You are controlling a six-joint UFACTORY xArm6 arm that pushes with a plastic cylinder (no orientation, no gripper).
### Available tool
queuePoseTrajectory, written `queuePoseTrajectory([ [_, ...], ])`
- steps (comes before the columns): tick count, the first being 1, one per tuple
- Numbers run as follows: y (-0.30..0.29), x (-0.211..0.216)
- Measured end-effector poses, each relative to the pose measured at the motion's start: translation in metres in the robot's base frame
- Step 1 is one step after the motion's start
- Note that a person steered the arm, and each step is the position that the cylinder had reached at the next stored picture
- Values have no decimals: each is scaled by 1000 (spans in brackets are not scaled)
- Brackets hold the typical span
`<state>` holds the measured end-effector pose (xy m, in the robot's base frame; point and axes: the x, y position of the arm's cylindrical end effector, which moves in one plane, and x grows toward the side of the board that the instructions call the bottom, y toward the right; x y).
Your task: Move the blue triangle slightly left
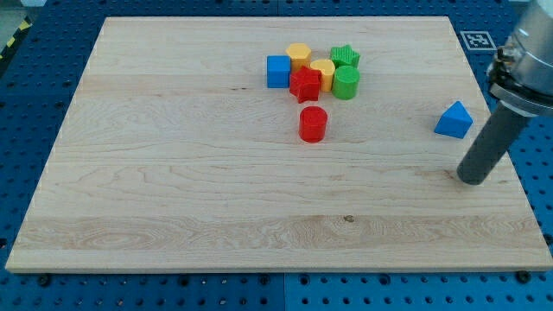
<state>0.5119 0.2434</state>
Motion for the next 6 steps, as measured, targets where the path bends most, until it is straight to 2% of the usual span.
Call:
queuePoseTrajectory([
  [1, -2, -93],
  [2, -12, -128],
  [3, 40, -109],
  [4, 39, -168],
  [5, 11, -178],
  [6, -29, -124],
])
